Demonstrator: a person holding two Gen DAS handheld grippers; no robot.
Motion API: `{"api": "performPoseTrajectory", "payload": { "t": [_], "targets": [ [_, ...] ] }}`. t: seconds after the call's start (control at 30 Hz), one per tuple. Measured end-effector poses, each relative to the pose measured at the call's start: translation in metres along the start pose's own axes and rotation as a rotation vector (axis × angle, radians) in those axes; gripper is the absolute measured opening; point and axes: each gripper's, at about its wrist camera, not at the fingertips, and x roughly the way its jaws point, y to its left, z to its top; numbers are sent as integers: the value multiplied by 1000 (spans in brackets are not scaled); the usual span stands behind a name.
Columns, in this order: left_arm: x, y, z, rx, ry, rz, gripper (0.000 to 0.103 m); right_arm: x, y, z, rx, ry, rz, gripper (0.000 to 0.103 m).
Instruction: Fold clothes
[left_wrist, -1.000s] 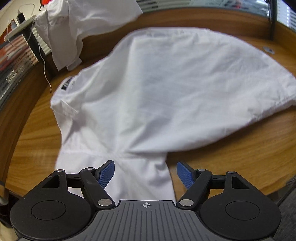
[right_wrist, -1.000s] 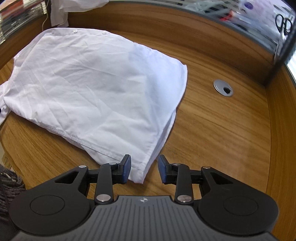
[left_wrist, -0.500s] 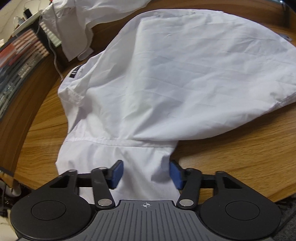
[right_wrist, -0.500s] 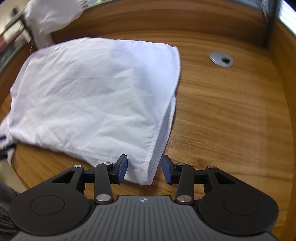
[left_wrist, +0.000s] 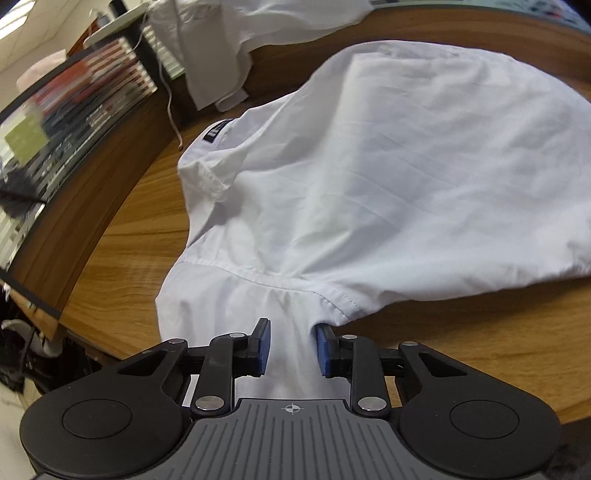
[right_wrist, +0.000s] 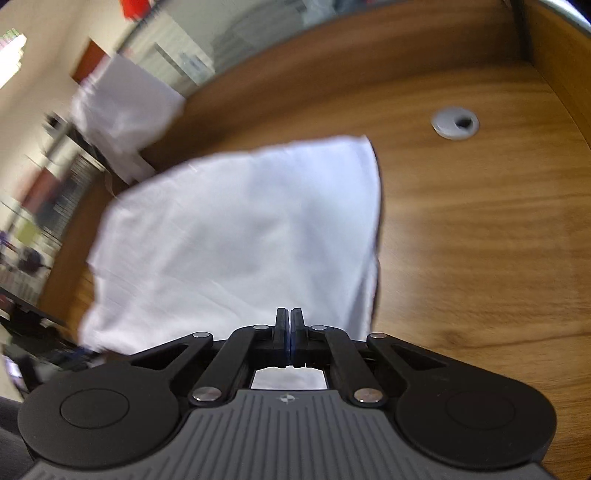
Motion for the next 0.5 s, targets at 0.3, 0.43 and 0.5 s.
{"api": "performPoseTrajectory", "payload": {
  "t": [0.3, 0.43, 0.5],
  "targets": [
    [-6, 10, 1, 1, 3, 12, 27, 18, -9, -24, 48, 115, -62, 37],
    [-7, 12, 1, 54, -2, -3, 28, 42, -17, -38, 126, 166, -48, 42],
    [-7, 15, 1, 67, -2, -7, 28, 54, -20, -44, 142, 194, -56, 42]
  ]
}}
